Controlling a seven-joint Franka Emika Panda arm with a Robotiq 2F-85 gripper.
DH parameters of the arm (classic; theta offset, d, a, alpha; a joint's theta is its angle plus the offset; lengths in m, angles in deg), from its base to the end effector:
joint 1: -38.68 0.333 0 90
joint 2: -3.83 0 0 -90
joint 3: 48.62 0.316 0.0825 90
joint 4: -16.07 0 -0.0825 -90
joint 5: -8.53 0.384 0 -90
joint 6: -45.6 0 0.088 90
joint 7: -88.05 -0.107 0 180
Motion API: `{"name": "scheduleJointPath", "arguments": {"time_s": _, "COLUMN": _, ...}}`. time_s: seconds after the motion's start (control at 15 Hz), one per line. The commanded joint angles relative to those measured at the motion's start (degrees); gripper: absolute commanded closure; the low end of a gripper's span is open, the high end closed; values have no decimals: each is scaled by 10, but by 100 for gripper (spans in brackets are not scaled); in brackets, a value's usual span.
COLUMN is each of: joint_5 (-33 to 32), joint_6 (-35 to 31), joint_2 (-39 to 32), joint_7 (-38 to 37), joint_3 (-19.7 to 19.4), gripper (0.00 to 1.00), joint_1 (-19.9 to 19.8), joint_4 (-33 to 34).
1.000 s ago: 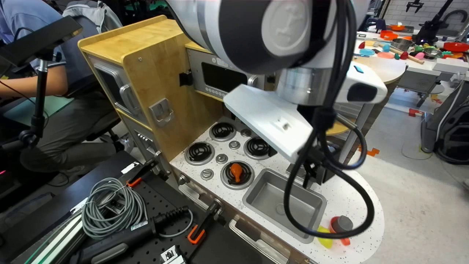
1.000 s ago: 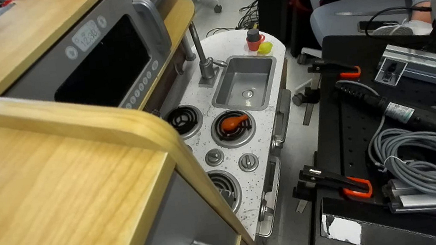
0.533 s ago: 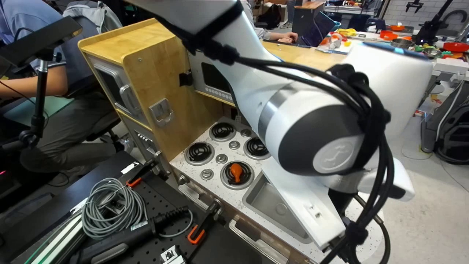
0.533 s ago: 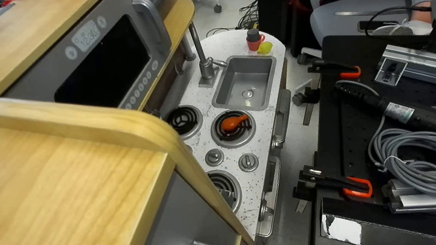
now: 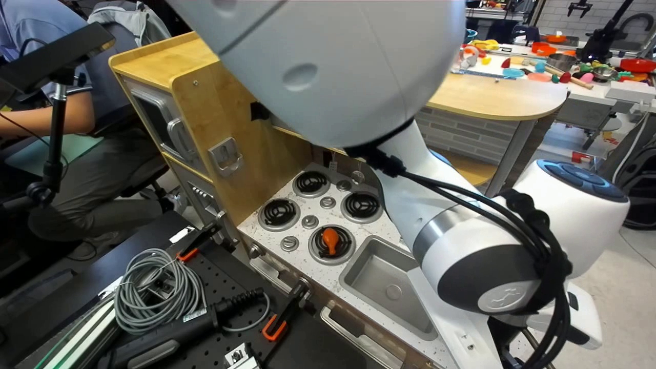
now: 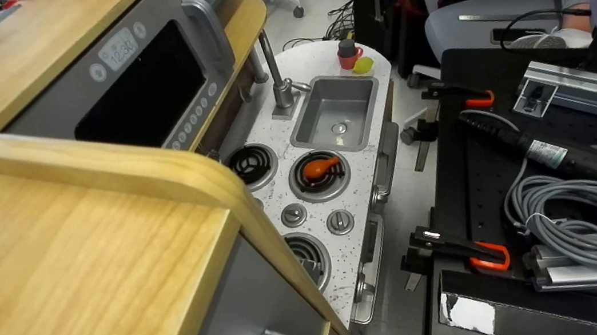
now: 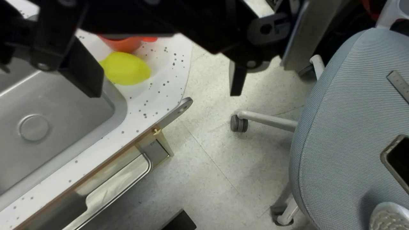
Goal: Remove the grey cylinder from the orange mug
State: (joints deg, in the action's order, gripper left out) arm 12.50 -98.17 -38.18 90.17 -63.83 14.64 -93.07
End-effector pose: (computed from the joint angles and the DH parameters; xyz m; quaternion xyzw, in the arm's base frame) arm 0.4720 -0.3851 0.1129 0.9441 -0.3180 -0.0722 0.0485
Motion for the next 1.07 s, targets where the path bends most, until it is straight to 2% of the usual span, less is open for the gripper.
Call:
{"name": "scheduleJointPath", "arguments": {"time_s": 0.0, "joint_5": 14, "joint_6": -8, "joint_2": -79, "joint_7": -39, "joint_3": 1, "gripper": 0, "joint_1": -9, "joint_4": 96}}
{"name": "scheduleJointPath", "arguments": {"time_s": 0.4, "joint_5": 11, "joint_6": 14, "joint_2": -174, "joint_7": -90, "joint_3": 1, "gripper": 0, "joint_1": -6, "joint_4": 222}}
{"name": "scheduleJointPath", "arguments": {"time_s": 0.67, "joint_5": -2, "joint_6": 38, "joint_2": -217, "joint_7": -78, "joint_3": 3, "gripper": 0, "joint_1": -3, "joint_4": 291}}
{"name": "scheduleJointPath", "arguments": {"time_s": 1.0, "joint_5": -11, "joint_6": 80, "joint_2": -235, "joint_7": -39, "joint_3": 19, "gripper": 0, "joint_1": -6, "joint_4": 340}}
